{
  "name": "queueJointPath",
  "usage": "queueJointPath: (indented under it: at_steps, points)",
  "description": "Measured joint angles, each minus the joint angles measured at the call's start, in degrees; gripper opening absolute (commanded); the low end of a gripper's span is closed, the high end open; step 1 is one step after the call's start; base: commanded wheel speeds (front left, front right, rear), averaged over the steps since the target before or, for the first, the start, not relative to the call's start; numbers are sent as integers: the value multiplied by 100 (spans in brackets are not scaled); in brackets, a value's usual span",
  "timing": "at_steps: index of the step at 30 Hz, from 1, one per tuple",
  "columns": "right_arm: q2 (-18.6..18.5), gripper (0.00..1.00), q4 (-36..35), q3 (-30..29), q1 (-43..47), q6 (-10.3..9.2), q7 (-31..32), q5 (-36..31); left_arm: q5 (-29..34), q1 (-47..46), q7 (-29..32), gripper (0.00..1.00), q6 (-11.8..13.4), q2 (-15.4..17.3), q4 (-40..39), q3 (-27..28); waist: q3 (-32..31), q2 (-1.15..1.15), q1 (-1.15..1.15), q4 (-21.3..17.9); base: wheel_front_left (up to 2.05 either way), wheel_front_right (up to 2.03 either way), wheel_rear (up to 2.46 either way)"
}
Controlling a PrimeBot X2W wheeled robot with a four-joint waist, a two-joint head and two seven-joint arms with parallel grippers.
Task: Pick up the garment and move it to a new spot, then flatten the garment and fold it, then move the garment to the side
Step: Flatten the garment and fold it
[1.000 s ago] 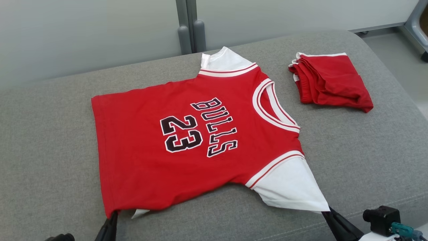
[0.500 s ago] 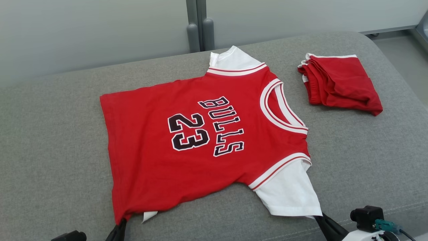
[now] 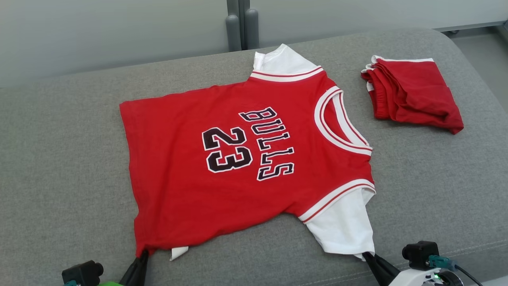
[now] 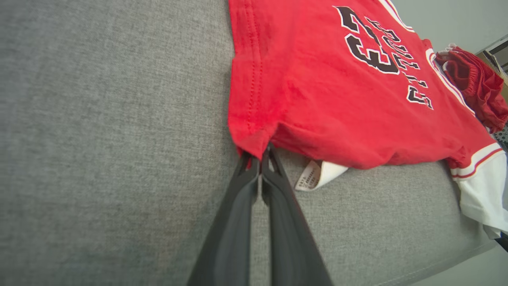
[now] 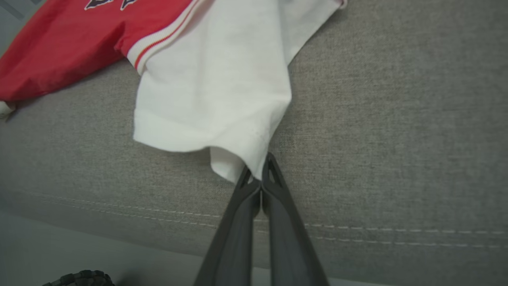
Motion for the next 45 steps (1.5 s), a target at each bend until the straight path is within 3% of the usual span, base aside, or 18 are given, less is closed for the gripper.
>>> queueJointPath:
  at_steps: [7,9,10,12,13,14,15,21,30,45]
  points:
    - [37,0,288,38,-87,1,-147,0,0,-76,-11,0,16,2,79,41,34,0,0,39,0,0,0]
    - [37,23,337,37,-90,7,-198,2,0,-86,-18,0,15,1,86,43,37,0,0,50,0,0,0]
    - [37,37,364,34,-92,8,-215,3,0,-91,-19,7,15,0,87,43,38,0,0,55,0,0,0]
    - [37,100,391,29,-92,8,-255,4,0,-92,-29,49,15,-1,87,44,38,0,0,59,0,0,0]
    - [36,100,420,23,-94,9,-281,13,0,-93,-66,80,15,-3,89,46,39,0,0,61,0,0,0]
    - [32,100,457,16,-99,9,-321,15,-1,-94,-68,98,15,-3,91,49,41,0,0,62,0,0,0]
    - [22,100,493,9,-107,11,-359,22,-1,-94,-69,100,15,-4,97,52,42,0,0,62,0,0,0]
    - [-63,100,584,-36,-142,52,-536,32,-3,-94,-138,100,15,-5,96,125,51,0,0,42,0,0,0]
    - [-533,100,573,-361,-147,46,-608,58,-10,27,-182,100,14,168,-146,245,53,0,0,14,0,0,0]
    - [-964,100,-335,-631,-196,-27,-650,-118,-1,89,-475,100,66,249,-972,455,-162,0,0,14,0,0,0]
